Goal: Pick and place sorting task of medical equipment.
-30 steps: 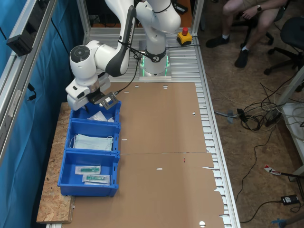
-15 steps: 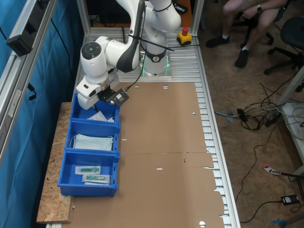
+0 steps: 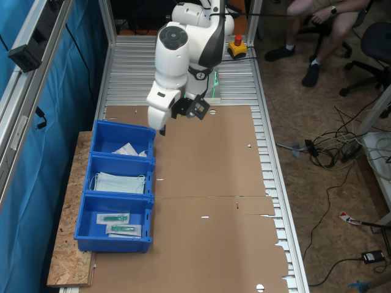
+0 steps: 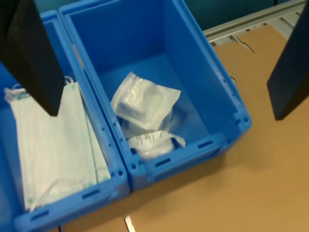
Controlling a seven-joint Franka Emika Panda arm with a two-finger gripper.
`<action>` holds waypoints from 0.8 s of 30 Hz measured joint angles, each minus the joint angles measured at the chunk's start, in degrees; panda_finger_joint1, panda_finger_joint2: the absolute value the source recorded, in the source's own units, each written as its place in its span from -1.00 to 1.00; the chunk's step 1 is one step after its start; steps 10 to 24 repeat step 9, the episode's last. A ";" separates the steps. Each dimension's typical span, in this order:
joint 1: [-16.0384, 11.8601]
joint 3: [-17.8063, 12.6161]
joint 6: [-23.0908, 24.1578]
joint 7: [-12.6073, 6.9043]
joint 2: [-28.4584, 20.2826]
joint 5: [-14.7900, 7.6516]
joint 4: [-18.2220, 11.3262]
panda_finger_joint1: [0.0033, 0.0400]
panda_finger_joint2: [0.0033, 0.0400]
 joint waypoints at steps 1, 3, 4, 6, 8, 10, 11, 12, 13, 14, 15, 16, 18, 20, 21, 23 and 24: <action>0.92 0.19 -0.60 0.00 -0.70 0.12 0.00 1.00 1.00; 2.73 0.57 -1.71 0.00 -1.96 0.45 0.00 1.00 1.00; 3.61 0.70 -2.19 0.00 -2.49 0.66 0.00 1.00 1.00; 5.35 0.96 -3.09 0.00 -3.43 1.10 0.01 1.00 1.00; 7.06 1.16 -3.92 0.00 -4.13 1.50 0.04 1.00 1.00; 7.91 1.23 -4.27 0.00 -4.40 1.69 0.08 1.00 1.00; 7.91 1.23 -4.27 0.00 -4.40 1.69 0.08 1.00 1.00; 7.91 1.23 -4.27 0.00 -4.40 1.69 0.08 1.00 1.00; 7.91 1.23 -4.27 0.00 -4.40 1.69 0.08 1.00 1.00; 7.91 1.23 -4.27 0.00 -4.40 1.69 0.08 1.00 1.00; 7.91 1.23 -4.27 0.00 -4.40 1.69 0.08 1.00 1.00; 7.91 1.23 -4.27 0.00 -4.40 1.69 0.08 1.00 1.00; 7.91 1.23 -4.27 0.00 -4.40 1.69 0.08 1.00 1.00; 7.91 1.23 -4.27 0.00 -4.40 1.69 0.08 1.00 1.00; 7.91 1.23 -4.27 0.00 -4.40 1.69 0.08 1.00 1.00; 7.91 1.23 -4.27 0.00 -4.40 1.69 0.08 1.00 1.00; 7.91 1.23 -4.27 0.00 -4.40 1.69 0.08 1.00 1.00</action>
